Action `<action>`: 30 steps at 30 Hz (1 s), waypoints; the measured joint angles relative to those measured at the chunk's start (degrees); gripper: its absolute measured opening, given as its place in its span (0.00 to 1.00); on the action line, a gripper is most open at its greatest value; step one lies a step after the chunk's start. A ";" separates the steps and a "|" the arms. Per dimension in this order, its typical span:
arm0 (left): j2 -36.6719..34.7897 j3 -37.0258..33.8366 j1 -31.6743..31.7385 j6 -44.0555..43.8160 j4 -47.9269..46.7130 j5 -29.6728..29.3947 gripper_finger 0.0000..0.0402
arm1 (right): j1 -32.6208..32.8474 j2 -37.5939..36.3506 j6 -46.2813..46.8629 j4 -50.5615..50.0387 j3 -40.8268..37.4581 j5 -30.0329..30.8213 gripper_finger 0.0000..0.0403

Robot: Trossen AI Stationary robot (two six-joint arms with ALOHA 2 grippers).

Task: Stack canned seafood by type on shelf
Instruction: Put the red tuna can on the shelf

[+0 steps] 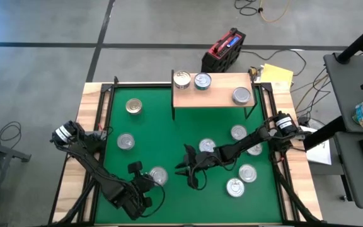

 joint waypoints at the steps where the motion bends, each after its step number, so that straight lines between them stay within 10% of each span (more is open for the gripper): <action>1: 0.00 -0.16 0.00 0.04 -0.27 0.74 0.00 | -0.24 0.00 0.69 0.00 0.06 0.11 0.32; 30: 3.80 -1.09 -0.34 0.02 3.96 2.75 0.00 | -1.41 0.00 11.57 0.37 0.33 0.14 0.71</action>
